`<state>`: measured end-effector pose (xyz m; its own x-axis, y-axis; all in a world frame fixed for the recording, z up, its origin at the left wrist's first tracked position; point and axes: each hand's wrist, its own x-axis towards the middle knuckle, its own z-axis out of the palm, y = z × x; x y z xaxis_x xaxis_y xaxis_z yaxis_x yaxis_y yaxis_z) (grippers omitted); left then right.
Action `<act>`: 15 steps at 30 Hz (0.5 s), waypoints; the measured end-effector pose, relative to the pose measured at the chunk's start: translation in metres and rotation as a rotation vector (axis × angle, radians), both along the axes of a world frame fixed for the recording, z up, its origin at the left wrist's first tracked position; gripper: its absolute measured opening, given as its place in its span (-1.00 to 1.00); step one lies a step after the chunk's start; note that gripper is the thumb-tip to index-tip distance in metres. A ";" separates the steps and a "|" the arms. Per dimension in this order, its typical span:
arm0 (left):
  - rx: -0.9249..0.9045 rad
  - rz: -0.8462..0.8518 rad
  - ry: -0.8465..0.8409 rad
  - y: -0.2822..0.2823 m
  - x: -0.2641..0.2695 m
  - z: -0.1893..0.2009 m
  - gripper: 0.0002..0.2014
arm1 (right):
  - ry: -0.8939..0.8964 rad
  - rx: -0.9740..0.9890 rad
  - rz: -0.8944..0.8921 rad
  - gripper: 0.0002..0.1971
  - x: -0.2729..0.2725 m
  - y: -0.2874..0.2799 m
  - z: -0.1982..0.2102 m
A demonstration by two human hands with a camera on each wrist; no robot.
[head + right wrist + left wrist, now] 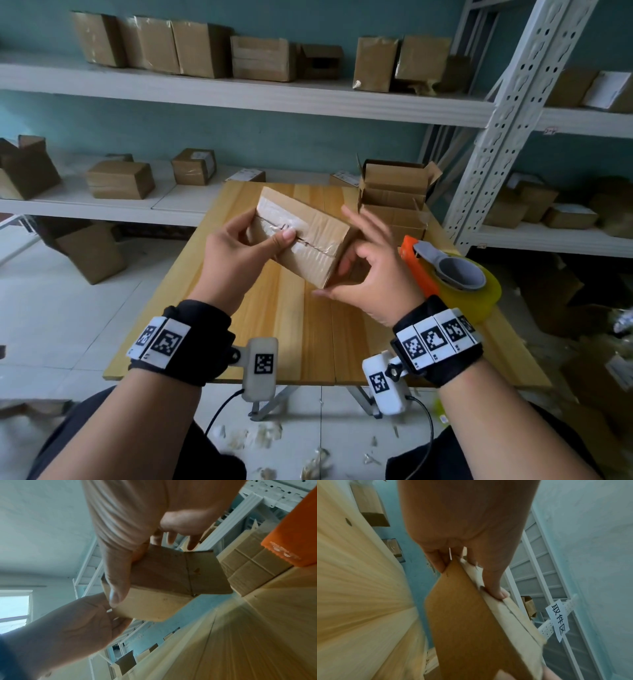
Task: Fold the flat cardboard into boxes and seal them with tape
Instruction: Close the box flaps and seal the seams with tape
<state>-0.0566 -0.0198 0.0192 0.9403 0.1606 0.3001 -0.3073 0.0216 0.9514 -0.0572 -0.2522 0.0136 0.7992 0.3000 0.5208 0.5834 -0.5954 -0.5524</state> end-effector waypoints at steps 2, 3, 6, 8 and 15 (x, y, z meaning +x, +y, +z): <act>-0.059 -0.048 -0.030 0.004 0.001 0.005 -0.51 | -0.048 0.047 0.054 -0.58 -0.004 0.002 0.007; -0.099 -0.061 -0.044 0.005 0.002 0.008 -0.52 | -0.096 0.046 0.068 -0.59 -0.005 0.004 0.012; -0.214 -0.084 -0.066 0.010 0.005 0.010 -0.66 | -0.207 -0.003 0.090 -0.59 -0.006 0.006 0.027; -0.246 -0.113 -0.055 0.012 0.008 0.010 -0.76 | -0.196 0.020 0.102 -0.55 -0.006 0.008 0.035; -0.316 0.081 0.023 0.004 0.018 0.001 -0.74 | 0.124 0.102 -0.023 0.21 0.002 0.011 0.026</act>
<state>-0.0386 -0.0160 0.0200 0.9266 0.3173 0.2019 -0.2985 0.2937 0.9081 -0.0550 -0.2412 0.0398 0.8656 0.2311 0.4442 0.4934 -0.5450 -0.6779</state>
